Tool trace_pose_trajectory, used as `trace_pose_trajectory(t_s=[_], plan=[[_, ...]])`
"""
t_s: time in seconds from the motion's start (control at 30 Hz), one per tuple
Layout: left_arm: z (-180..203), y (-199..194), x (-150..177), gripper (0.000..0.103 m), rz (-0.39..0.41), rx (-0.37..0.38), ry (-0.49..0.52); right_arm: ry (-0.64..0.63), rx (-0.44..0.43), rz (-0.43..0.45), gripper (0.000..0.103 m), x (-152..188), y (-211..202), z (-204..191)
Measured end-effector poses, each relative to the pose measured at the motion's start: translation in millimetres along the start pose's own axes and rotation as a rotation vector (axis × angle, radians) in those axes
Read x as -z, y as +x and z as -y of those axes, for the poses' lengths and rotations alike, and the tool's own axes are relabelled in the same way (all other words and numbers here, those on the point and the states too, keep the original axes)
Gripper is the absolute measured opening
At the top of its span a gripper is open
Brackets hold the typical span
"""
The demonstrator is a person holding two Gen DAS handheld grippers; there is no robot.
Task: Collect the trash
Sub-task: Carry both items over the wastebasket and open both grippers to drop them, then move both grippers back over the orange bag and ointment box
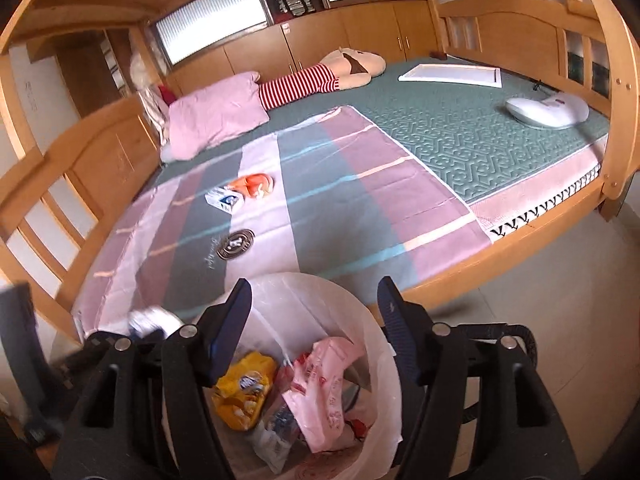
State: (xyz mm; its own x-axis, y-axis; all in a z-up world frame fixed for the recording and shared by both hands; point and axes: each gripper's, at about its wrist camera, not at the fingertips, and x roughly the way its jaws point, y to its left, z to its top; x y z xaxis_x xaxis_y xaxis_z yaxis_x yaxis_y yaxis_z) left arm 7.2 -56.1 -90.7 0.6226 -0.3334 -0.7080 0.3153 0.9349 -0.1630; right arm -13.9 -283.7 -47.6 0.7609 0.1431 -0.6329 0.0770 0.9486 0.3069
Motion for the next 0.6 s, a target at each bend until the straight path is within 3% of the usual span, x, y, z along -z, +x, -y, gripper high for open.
trace_pose_trajectory(t_s=[0.23, 0.3, 0.37, 0.53, 0.6], plan=[[20.9, 6.3, 7.1, 0.019, -0.027, 0.045, 0.094, 0.009, -0.022, 0.002, 0.065, 2.5, 3.9, -2.0], [23.3, 6.6, 7.9, 0.028, -0.030, 0.054, 0.107, 0.016, -0.031, 0.003, 0.066, 2.6, 4.4, -2.6], [25.0, 6.6, 8.1, 0.054, -0.027, 0.052, 0.117, 0.023, -0.038, 0.005, 0.068, 2.4, 3.9, -2.2], [28.2, 2.6, 7.7, 0.078, -0.004, 0.037, 0.133, 0.028, -0.039, 0.008, 0.069, 1.8, 3.5, -1.2], [28.0, 1.0, 7.6, 0.079, 0.005, 0.029, 0.137, 0.032, -0.041, 0.006, 0.069, 1.5, 3.8, -1.3]])
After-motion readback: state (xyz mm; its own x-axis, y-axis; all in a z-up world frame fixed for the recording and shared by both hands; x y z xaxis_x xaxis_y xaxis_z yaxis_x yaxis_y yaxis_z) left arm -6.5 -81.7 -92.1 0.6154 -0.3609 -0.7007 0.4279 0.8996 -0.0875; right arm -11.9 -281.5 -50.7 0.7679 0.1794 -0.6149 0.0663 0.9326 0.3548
